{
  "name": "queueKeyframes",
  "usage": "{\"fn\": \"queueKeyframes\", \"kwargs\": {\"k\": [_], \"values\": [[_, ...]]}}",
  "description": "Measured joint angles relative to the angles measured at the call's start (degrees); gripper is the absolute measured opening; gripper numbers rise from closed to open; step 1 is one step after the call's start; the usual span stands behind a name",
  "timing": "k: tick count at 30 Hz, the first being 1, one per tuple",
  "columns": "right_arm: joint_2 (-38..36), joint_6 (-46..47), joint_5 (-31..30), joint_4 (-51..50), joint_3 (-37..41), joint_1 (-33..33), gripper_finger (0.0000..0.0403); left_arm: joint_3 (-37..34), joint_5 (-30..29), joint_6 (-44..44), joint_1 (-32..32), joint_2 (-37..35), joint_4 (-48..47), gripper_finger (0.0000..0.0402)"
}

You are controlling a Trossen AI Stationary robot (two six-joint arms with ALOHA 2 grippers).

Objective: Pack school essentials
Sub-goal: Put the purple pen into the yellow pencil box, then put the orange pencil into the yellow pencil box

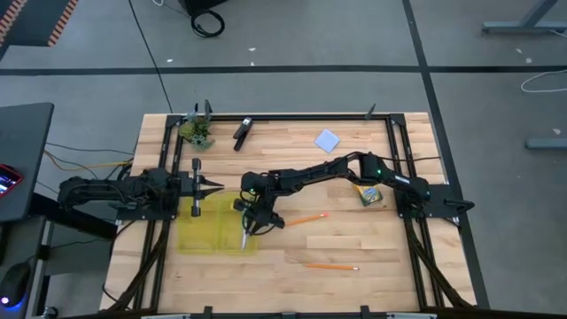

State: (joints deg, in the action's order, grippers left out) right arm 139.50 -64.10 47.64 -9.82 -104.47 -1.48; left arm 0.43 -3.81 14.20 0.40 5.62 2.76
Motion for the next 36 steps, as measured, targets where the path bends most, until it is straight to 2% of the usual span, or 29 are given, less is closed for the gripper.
{"fn": "queueKeyframes", "kwargs": {"k": [12, 24, 36], "values": [[0.0, -0.5, -0.7, -1.2, -0.1, 0.9, 0.008, 0.0, 0.0, 0.0, 0.0, 0.0, 0.0, 0.003], [-0.1, -0.4, -0.9, -2.0, -0.1, 0.9, 0.0136, 0.0, 0.0, 0.0, 0.0, 0.0, 0.0, 0.0035], [-0.1, 0.0, -2.9, -2.4, -2.2, 0.9, 0.0136, 0.0, 0.0, 0.0, 0.0, 0.0, 0.0, 0.0034]]}}
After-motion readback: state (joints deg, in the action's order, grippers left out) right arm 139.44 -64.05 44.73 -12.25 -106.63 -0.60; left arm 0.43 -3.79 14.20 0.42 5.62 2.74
